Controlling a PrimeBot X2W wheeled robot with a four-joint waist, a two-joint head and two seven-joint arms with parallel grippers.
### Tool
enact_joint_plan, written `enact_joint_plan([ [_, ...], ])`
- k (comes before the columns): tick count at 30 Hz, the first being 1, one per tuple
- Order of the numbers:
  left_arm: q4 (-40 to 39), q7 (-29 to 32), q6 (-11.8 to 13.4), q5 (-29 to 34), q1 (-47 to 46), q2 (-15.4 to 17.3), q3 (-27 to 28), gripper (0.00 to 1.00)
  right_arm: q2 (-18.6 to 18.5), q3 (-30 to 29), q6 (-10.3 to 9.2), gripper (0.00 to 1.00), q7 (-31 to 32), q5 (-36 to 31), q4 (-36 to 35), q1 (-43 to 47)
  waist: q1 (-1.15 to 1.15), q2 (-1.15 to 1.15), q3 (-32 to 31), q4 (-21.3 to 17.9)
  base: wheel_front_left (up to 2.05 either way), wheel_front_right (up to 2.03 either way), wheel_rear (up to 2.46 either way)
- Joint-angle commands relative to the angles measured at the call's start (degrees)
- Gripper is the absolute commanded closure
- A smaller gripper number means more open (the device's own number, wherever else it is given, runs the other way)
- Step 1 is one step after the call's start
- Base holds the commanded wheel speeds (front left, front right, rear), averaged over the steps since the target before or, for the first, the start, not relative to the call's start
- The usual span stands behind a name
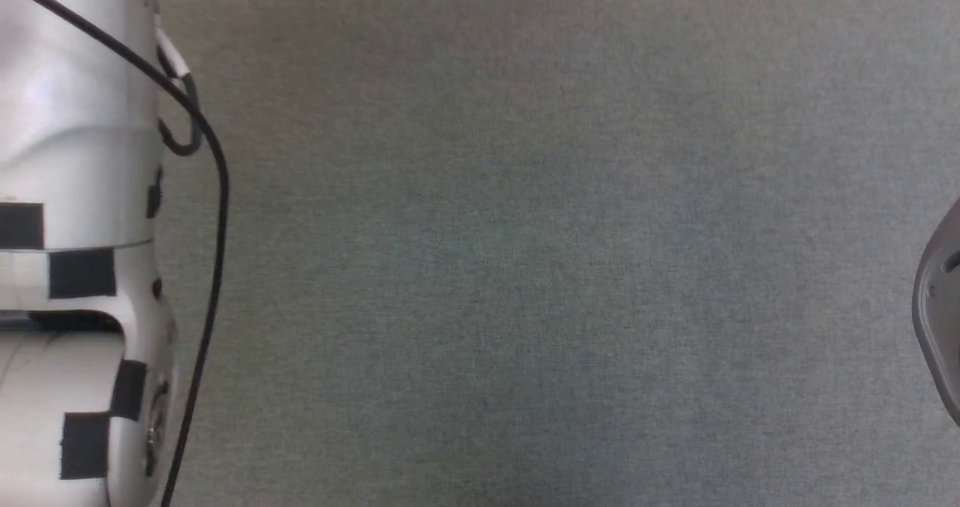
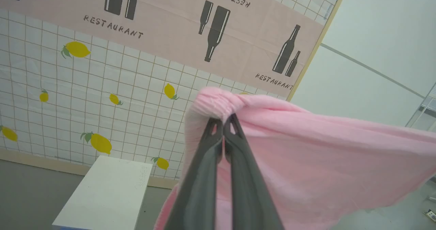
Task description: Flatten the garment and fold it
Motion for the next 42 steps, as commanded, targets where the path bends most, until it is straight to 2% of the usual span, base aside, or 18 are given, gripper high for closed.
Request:
enact_joint_plan([
  [1,0.74,-1.09,-0.84,-0.62,0.90,-0.25,0.27,1.00,-0.17,0.20,-0.09,1.00,-0.66,0.84,0.03,0.56,-0.01,0.00,1.94,-0.99,0.00,0.00,0.00],
  [6,2.88,-5.79,-5.31,-2.82,8.13,-1.61,0.33,1.00,-0.17,2.60,-0.09,1.00,-0.71,4.34,-3.15,7.98,-0.01,0.00,0.38,-0.49,0.00,0.00,0.00],
  [11,2.55,-10.72,-9.07,-6.25,18.14,-3.30,0.76,1.00,-0.34,3.39,-0.09,1.00,0.87,9.83,-12.14,21.80,-0.01,0.00,-3.63,0.35,0.00,0.00,0.00],
  [17,-1.50,-15.08,-10.40,-8.44,34.39,-4.81,-0.89,1.00,-0.44,3.26,-0.09,1.00,6.44,15.05,-25.74,44.93,-0.01,0.00,-10.64,0.91,0.00,0.00,0.00],
  [22,-4.13,-15.45,-10.40,-9.25,48.89,-5.22,-2.84,1.00,-0.29,0.76,-0.09,1.00,11.88,16.91,-34.49,65.02,-0.01,0.00,-15.84,1.61,0.00,0.00,0.00],
  [27,-7.16,-14.50,-6.88,-7.73,62.02,-3.97,-4.15,1.00,-0.20,-1.79,-0.09,1.00,14.81,20.12,-40.08,83.26,-0.01,0.00,-19.56,2.10,0.00,0.00,0.00],
  [31,-10.82,-12.46,-3.41,-8.36,71.05,-3.05,-3.60,1.00,-0.19,-2.53,-0.09,1.00,16.46,21.33,-43.09,93.81,-0.01,0.00,-21.86,1.68,0.00,0.00,0.00],
  [39,-22.69,-3.84,5.58,-8.64,85.81,-0.09,-3.30,1.00,-0.18,-5.38,-0.09,1.00,24.10,23.07,-50.16,107.64,-0.01,0.00,-23.68,1.42,0.00,0.00,0.00],
  [42,-27.09,-1.31,6.81,-9.13,87.80,0.29,-3.76,1.00,-0.18,-6.89,-0.09,1.00,23.67,25.72,-51.88,107.97,-0.01,0.00,-23.28,1.50,0.00,0.00,0.00],
])
